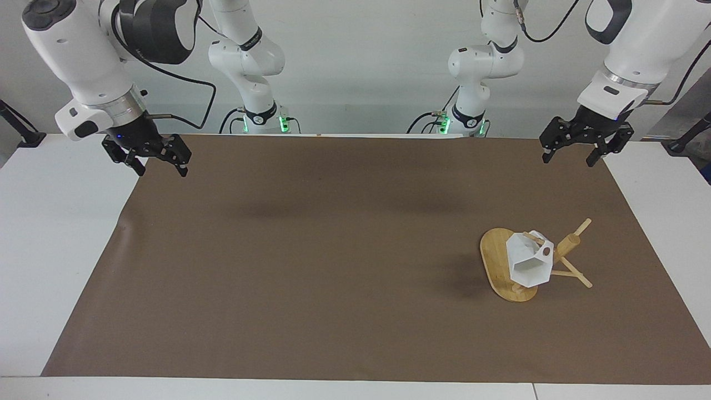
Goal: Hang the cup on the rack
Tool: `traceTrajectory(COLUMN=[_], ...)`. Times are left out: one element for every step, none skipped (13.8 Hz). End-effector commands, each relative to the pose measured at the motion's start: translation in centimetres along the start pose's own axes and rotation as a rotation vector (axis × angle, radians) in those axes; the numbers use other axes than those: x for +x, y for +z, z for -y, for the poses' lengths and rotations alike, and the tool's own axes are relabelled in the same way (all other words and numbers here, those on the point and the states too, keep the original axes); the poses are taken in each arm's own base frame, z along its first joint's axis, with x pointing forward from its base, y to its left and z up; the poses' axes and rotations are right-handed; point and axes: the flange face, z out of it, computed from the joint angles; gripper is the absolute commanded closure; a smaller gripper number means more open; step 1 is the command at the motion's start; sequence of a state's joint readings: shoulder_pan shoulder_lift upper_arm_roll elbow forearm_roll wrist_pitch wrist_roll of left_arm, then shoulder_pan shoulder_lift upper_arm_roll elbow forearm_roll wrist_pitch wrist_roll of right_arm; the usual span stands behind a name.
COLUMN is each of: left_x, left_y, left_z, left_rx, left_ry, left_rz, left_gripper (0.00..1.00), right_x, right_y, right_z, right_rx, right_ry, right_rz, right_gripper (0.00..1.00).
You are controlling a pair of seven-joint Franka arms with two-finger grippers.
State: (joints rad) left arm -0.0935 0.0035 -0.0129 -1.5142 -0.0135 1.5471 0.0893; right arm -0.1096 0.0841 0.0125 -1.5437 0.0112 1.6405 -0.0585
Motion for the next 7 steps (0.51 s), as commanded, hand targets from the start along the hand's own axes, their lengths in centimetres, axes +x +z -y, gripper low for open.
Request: traceTrajectory(left_x=[-0.9,-1.0,-1.0,-1.3,-1.4,-1.4,-1.6], left_y=[-0.9,-0.8,-0.7,-0.3,-0.1,0.2,0.0], left_z=[0.0,0.4,0.3,0.3,0.4,0.4,0.5], left_rx=[-0.003,-0.004,-0.004,-0.004,-0.005,-0.005,-0.005], left_ry=[0.003,-0.002,-0.004,-0.005,-0.009,-0.01,-0.01], left_rz=[0.015,0.02,0.018,0.024,0.029,0.03,0.029], left_gripper=[0.0,0.0,0.0,0.0,0.0,0.0,0.0], right_x=[-0.6,-0.6,-0.6,-0.6,-0.6,-0.6,-0.6], right_y=[-0.2,-0.2,-0.2,-0.2,-0.2,-0.2,-0.2], right_z=[0.1,0.1,0.1,0.1,0.1,0.1,0.1], right_rx=[-0.009,-0.009,-0.009,-0.009,-0.009,-0.009,-0.009], right_ry=[0.01,0.01,0.01,0.01,0.01,0.01,0.01], right_rz=[0.006,0.006,0.006,0.006,0.006,0.006,0.006], right_gripper=[0.0,0.0,0.0,0.0,0.0,0.0,0.0])
